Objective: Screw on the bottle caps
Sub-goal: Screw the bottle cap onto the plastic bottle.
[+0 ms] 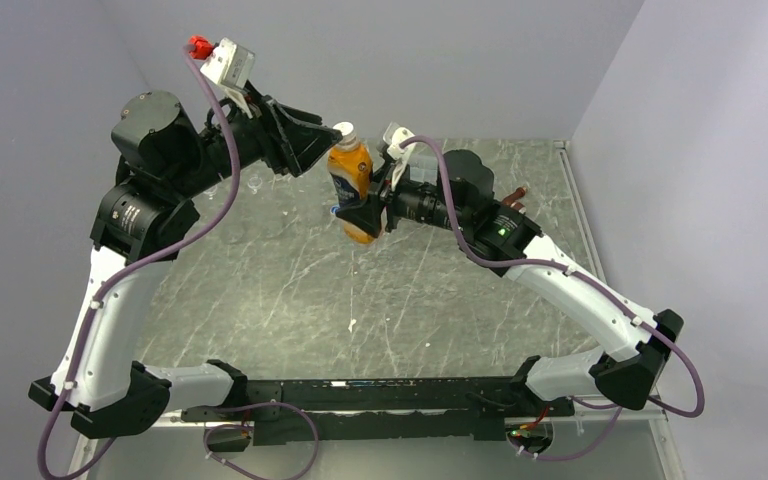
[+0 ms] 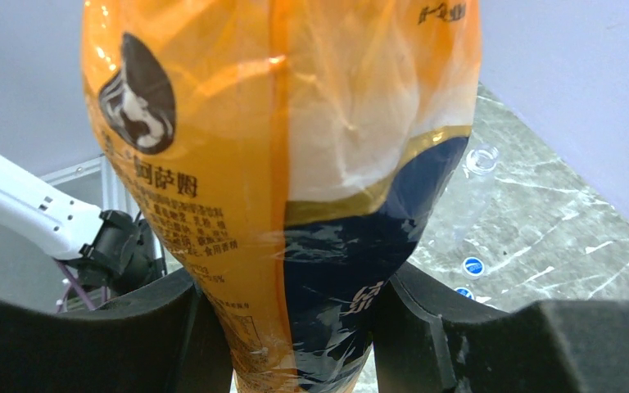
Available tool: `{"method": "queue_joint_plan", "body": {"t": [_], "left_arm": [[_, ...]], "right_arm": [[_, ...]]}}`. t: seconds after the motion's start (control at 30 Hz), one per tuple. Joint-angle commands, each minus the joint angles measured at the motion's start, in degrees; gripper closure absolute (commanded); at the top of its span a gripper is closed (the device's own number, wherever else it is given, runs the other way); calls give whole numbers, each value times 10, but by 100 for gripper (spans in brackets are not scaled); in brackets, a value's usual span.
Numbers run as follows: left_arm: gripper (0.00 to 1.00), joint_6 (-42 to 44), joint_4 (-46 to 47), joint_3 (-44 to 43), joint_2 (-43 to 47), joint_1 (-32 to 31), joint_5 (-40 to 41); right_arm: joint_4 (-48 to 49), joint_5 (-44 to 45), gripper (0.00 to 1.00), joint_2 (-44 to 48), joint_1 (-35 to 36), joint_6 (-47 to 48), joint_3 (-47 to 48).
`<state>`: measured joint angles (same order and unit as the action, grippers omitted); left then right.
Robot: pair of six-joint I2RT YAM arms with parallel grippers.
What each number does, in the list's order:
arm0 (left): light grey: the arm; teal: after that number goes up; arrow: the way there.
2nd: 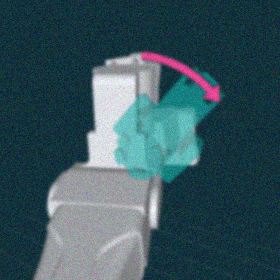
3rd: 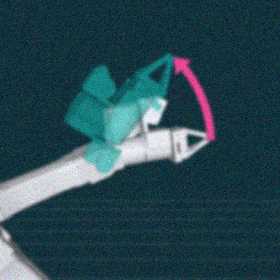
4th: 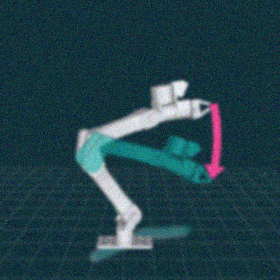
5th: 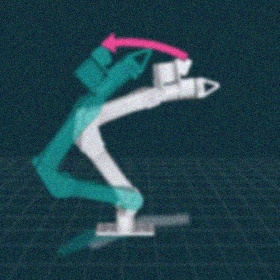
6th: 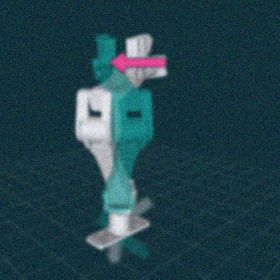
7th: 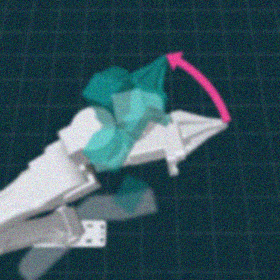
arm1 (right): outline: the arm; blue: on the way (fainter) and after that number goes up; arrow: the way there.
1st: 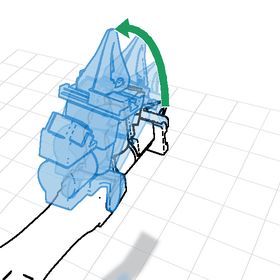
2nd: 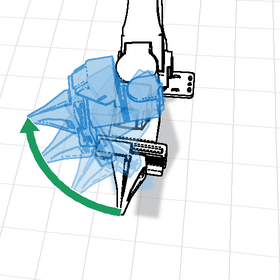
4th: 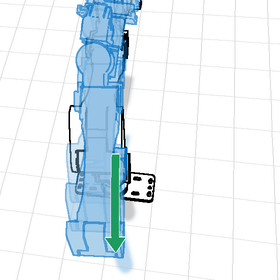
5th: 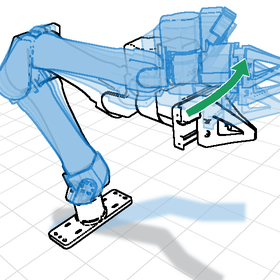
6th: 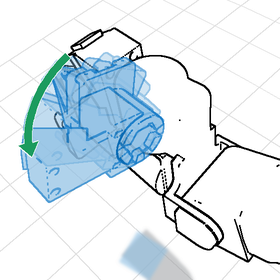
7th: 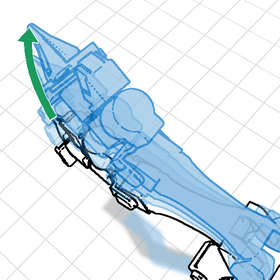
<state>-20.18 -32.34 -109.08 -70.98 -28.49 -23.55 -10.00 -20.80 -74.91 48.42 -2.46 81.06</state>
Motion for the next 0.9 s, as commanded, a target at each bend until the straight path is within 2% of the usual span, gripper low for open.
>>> {"method": "queue_joint_plan", "body": {"t": [0.0,0.33,0.87], "left_arm": [[40,-12,29,-4,5,-2,1],[44,-13,30,-7,-5,-2,-11],[45,-3,19,-16,-18,-2,-4]], "right_arm": [[30,44,100,4,5,8,12],[28,64,100,-10,15,10,22],[18,78,100,-20,23,16,32]]}}
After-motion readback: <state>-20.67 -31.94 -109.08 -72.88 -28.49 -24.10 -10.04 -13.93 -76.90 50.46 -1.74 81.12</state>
